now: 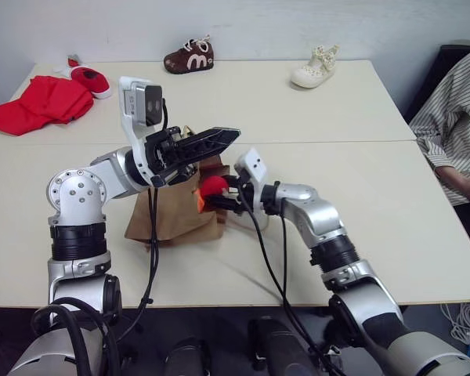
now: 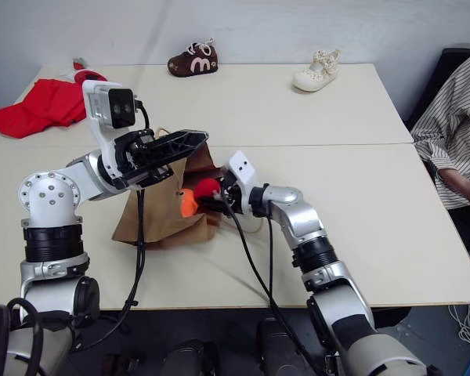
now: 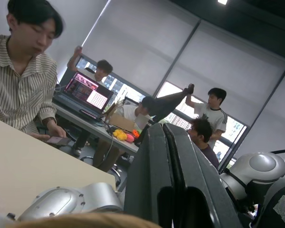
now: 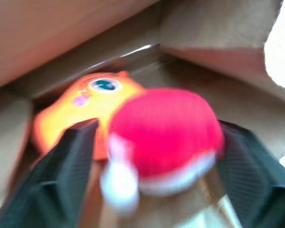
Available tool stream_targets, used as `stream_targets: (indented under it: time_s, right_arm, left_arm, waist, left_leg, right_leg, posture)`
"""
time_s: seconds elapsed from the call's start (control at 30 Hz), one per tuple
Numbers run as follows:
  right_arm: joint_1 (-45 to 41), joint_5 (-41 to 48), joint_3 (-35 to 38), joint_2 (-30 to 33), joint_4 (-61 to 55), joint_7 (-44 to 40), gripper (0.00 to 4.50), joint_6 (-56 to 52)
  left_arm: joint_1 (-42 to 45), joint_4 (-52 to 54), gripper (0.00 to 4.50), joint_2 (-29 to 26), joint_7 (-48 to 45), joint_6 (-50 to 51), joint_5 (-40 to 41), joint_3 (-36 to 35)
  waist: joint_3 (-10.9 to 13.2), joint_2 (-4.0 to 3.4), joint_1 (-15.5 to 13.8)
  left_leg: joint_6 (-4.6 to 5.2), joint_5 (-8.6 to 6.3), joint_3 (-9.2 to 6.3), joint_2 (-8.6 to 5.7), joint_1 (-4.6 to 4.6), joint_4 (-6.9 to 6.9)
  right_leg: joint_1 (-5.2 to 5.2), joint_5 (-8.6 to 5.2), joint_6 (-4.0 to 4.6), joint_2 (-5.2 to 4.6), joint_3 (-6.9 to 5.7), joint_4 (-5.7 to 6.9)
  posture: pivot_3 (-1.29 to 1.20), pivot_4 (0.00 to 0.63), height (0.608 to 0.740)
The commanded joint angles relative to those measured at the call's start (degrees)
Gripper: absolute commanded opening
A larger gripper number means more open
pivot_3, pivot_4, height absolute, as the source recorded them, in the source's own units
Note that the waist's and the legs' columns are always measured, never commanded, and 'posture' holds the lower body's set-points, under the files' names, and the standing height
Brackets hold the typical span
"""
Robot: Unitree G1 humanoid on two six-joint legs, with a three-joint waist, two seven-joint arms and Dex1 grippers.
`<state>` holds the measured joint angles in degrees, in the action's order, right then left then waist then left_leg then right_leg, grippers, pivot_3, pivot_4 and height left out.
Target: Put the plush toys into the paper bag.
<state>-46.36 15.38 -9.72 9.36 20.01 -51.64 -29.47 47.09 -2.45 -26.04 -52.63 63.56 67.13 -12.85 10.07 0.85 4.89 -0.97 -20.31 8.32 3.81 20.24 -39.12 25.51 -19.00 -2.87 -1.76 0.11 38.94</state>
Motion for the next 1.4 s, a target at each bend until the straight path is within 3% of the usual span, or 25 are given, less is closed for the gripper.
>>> stream_targets:
  time_s: [0.03,0.17,0.43,0.77,0.9,0.97,1.1,1.4]
  right_arm:
    - [0.23,5.63,1.71,3.91,-6.59,-6.24,4.45,-6.61]
    - [1.60,9.30,3.28,9.95,-8.40,-10.89,4.45,-12.32]
    - [2.51,7.80,5.78,14.59,-4.66,-7.52,4.45,-12.72]
    - [-2.49,-0.23,0.27,11.55,9.82,-4.70,4.45,-6.53]
    - [-5.70,-1.97,-1.30,10.60,15.87,-8.14,4.45,-5.45]
    - [-7.38,-0.90,-2.61,10.75,17.30,-12.85,4.45,-10.51]
    - [-9.16,0.07,-4.30,11.58,17.39,-19.03,3.53,-17.00]
    - [-8.05,3.00,-0.05,12.56,14.02,-19.87,0.30,-24.12]
  left_arm:
    - [0.48,1.74,0.00,-0.61,-0.34,-1.19,0.19,-0.87]
    - [0.45,1.77,0.00,-0.68,-0.48,-1.56,0.01,-0.66]
    - [0.27,2.10,0.00,-0.95,-0.63,-1.77,0.21,-0.60]
    - [0.26,2.45,0.00,-1.47,-0.77,-1.58,0.53,-0.49]
    - [-0.11,3.02,0.00,-1.52,-0.31,-1.46,0.89,-0.66]
    - [-0.45,3.48,0.00,-1.53,0.00,-1.43,1.06,-0.78]
    - [-0.85,4.15,0.00,-1.57,0.55,-1.69,1.06,-1.06]
    - [-1.38,4.75,0.00,-1.50,1.34,-2.27,1.04,-1.76]
  waist:
    - [0.00,0.00,-0.01]
    - [0.00,0.00,-0.11]
    - [0.01,0.02,-0.13]
    - [0.01,0.02,0.24]
    - [0.00,0.03,0.07]
    - [-0.01,0.03,0.08]
    - [0.00,0.03,0.08]
    - [0.00,0.04,-0.02]
  left_leg:
    - [0.00,0.00,0.00,0.00,0.00,0.00]
    - [0.00,0.00,0.00,-0.03,0.01,0.01]
    - [0.00,0.00,0.01,-0.02,0.00,0.01]
    - [0.00,0.00,0.06,-0.01,-0.05,-0.02]
    - [-0.01,0.01,0.05,-0.02,-0.06,-0.06]
    - [-0.01,0.01,0.05,-0.02,-0.06,-0.06]
    - [-0.01,0.01,0.03,0.02,-0.06,-0.02]
    - [-0.01,0.00,0.02,-0.01,-0.04,-0.02]
  right_leg:
    - [0.00,0.00,0.00,0.00,0.00,-0.02]
    - [0.00,0.00,0.00,-0.02,0.00,-0.13]
    - [0.00,0.00,0.00,0.01,0.01,-0.15]
    - [0.00,0.00,0.00,0.02,0.06,-0.10]
    - [-0.01,0.00,0.00,0.00,0.07,-0.03]
    - [-0.02,0.00,0.00,-0.01,0.06,-0.04]
    - [-0.02,-0.01,0.02,0.03,0.03,-0.05]
    - [-0.02,-0.01,0.02,-0.03,0.02,-0.07]
  posture:
    - [0.00,0.150,0.740]
    - [0.00,0.150,0.740]
    - [0.00,0.150,0.740]
    - [0.00,0.150,0.740]
    - [0.00,0.150,0.740]
    - [0.00,0.150,0.740]
    - [0.00,0.150,0.740]
    - [0.00,0.150,0.740]
